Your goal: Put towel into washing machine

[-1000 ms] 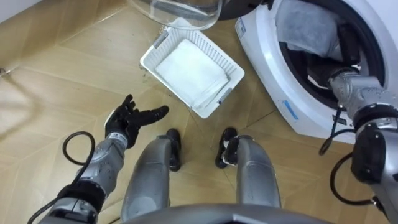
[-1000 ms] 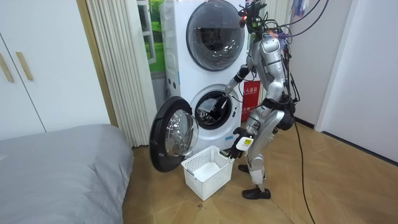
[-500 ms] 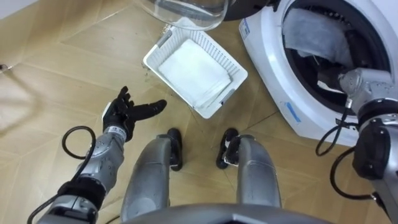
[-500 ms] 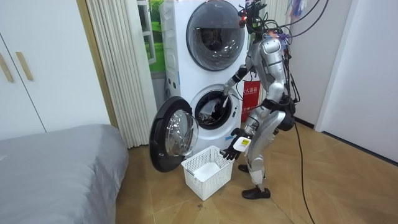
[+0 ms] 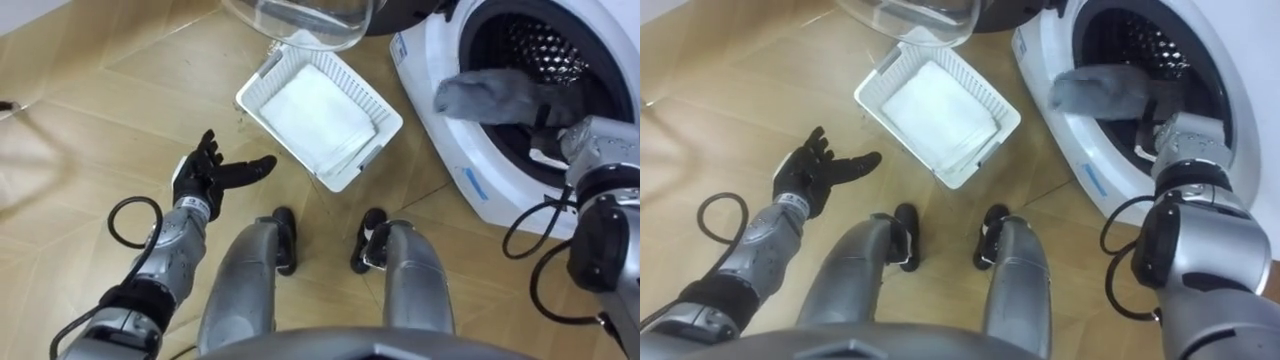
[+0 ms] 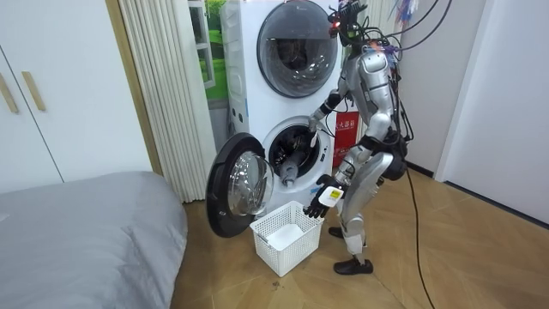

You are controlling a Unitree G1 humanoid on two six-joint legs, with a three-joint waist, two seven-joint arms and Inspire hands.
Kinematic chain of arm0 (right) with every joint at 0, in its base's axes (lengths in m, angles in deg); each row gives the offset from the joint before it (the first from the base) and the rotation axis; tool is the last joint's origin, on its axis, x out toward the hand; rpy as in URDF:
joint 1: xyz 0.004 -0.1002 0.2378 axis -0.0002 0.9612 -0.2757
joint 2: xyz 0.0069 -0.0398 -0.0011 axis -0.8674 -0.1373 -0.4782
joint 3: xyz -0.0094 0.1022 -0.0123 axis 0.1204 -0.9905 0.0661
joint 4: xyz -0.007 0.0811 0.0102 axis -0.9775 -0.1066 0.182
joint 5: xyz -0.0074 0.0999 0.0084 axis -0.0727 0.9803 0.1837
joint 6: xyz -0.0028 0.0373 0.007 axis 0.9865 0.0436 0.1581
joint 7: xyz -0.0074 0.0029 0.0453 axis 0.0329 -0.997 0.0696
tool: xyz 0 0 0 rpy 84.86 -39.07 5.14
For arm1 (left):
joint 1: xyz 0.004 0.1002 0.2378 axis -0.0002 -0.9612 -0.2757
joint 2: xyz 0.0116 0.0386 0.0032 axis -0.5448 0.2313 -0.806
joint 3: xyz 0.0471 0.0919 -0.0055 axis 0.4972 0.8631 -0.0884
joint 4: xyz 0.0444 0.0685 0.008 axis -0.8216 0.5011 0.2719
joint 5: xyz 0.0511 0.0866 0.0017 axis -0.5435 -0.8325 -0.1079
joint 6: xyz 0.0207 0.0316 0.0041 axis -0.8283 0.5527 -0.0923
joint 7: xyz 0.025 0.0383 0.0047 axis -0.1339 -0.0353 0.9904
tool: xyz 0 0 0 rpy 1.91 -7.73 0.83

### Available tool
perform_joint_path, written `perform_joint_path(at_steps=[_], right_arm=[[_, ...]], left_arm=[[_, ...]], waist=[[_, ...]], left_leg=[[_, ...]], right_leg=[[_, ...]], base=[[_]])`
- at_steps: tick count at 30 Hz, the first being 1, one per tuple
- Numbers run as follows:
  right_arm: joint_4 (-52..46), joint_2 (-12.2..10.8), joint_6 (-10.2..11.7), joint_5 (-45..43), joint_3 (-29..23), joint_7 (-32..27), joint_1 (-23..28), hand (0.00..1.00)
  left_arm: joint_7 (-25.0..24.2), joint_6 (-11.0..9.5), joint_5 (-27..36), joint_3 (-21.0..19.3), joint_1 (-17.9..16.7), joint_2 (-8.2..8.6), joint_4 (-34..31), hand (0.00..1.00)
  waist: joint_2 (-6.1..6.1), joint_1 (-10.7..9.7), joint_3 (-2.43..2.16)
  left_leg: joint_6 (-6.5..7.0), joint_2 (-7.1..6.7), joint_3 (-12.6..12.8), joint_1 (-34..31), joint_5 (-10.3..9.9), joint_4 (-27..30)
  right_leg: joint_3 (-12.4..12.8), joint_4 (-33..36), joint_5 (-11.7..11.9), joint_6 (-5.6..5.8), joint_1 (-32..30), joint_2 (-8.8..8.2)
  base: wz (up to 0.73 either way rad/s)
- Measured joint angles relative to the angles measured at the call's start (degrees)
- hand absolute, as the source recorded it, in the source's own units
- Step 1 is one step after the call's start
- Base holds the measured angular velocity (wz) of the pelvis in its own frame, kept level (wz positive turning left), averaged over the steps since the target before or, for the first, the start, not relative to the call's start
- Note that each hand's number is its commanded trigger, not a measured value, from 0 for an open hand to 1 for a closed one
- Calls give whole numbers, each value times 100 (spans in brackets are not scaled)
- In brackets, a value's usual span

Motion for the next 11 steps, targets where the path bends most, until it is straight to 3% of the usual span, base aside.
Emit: perform_joint_path(at_steps=[11], right_arm=[[0, 0, 247, 191, 1, -245, 246, 0]], left_arm=[[114, 0, 1, 51, -6, 20, 83, 0]], waist=[[35, 55, 2]], left_leg=[[6, 6, 46, 197, 37, -338]], right_leg=[[12, -298, 92, 51, 171, 56]], base=[[-3]])
